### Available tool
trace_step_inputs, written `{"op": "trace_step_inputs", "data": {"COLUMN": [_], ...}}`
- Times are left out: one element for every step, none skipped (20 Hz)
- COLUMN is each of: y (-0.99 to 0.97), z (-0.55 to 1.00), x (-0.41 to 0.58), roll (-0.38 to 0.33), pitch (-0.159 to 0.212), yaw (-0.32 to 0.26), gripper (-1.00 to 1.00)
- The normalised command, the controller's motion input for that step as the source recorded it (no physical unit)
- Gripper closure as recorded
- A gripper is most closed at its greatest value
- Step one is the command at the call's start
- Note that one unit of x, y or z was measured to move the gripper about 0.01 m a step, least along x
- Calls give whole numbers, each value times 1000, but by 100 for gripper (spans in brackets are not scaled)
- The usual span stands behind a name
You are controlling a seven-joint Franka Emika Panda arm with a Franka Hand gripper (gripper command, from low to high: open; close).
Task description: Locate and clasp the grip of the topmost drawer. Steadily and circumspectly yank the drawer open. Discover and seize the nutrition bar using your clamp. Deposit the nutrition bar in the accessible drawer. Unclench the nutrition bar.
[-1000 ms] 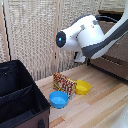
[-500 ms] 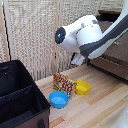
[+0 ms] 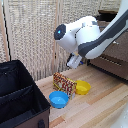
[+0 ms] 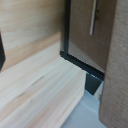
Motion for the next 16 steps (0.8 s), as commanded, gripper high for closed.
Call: {"op": "trace_step_inputs", "data": {"y": [283,286,283,283,283,283,271,254,237,206,183,171,160,154,137,137], "z": [43,46,46,51,57,60,74,91,103,126,163,180,203,214,240,240], "x": [500,514,520,523,534,540,546,543,531,511,520,523,526,531,529,526], "roll": [316,314,313,312,309,304,301,295,294,286,275,269,262,256,248,248], "pitch": [90,93,94,94,93,91,88,91,101,128,134,128,118,115,106,105], "yaw": [-125,-122,-121,-120,-118,-118,-118,-120,-119,-112,-109,-114,-119,-120,-125,-126], "gripper": [-100,-100,-100,-100,-100,-100,-100,-100,-100,-100,-100,-100,-100,-100,-100,-100]}}
